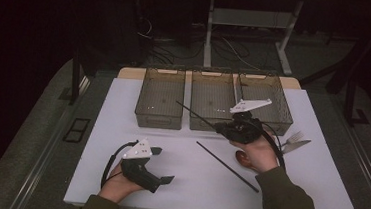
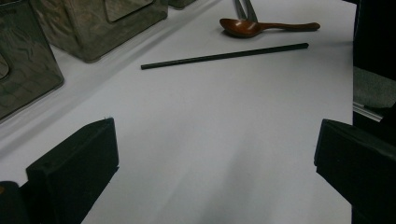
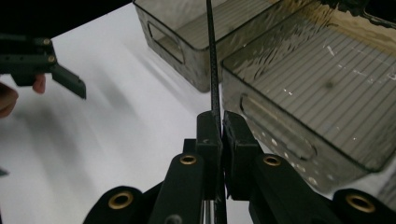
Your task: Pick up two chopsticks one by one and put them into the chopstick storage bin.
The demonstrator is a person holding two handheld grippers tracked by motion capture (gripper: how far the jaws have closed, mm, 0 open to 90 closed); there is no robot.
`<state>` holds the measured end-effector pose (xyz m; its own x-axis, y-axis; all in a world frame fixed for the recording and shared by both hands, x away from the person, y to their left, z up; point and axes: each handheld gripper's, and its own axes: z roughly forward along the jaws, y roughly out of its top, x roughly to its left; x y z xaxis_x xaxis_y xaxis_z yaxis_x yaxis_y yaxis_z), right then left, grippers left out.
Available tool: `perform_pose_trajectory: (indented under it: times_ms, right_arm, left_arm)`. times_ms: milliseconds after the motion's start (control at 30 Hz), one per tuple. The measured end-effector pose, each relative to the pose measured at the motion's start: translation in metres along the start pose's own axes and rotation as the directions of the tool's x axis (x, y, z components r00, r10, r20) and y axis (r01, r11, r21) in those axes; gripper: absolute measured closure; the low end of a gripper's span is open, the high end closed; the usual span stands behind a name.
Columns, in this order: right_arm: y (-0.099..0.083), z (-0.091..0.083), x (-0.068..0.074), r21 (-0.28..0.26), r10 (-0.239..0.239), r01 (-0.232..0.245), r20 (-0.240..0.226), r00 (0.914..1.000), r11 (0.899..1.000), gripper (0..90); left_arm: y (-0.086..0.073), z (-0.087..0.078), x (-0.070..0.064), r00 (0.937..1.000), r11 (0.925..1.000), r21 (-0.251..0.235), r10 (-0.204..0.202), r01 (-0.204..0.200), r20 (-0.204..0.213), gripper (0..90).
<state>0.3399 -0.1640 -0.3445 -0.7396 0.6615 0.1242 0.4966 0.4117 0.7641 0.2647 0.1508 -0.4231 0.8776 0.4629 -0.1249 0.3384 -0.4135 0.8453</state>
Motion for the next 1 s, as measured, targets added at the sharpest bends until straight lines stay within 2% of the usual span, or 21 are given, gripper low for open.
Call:
perform_pose_trajectory:
  times_ms: [200, 300, 533, 567, 700, 1000]
  right_arm:
    - [0.020, 0.015, -0.001, 0.014, 0.000, 0.000, 0.010, 1.0000, 1.000, 85.9]
    - [0.033, 0.026, -0.003, 0.023, 0.008, -0.008, 0.018, 0.9998, 1.000, 85.9]
    - [0.051, 0.041, -0.008, 0.039, 0.035, -0.036, 0.024, 0.9991, 0.999, 85.9]
    - [0.054, 0.044, -0.009, 0.039, 0.026, -0.027, 0.024, 0.9994, 0.999, 85.9]
    - [0.065, 0.055, -0.014, 0.047, 0.056, -0.057, 0.024, 0.9981, 0.997, 85.9]
    - [0.083, 0.078, -0.014, 0.072, 0.057, -0.059, 0.029, 0.9980, 0.996, 85.9]
  left_arm:
    - [0.000, 0.000, 0.000, 1.0000, 0.9999, -0.004, 0.009, -0.009, -0.001, 0.0]
    - [0.000, 0.000, 0.000, 0.9999, 0.9999, 0.011, 0.014, -0.014, 0.000, 0.0]
    - [0.000, 0.001, 0.000, 0.9999, 0.9999, 0.006, 0.011, -0.011, 0.003, 0.0]
    - [0.000, 0.001, 0.000, 0.9999, 0.9999, 0.007, 0.011, -0.011, 0.002, 0.0]
    - [0.000, 0.001, 0.000, 1.0000, 1.0000, 0.003, 0.007, -0.007, 0.001, 0.0]
    - [0.000, 0.002, 0.001, 0.9998, 0.9998, 0.009, 0.017, -0.017, 0.005, 0.0]
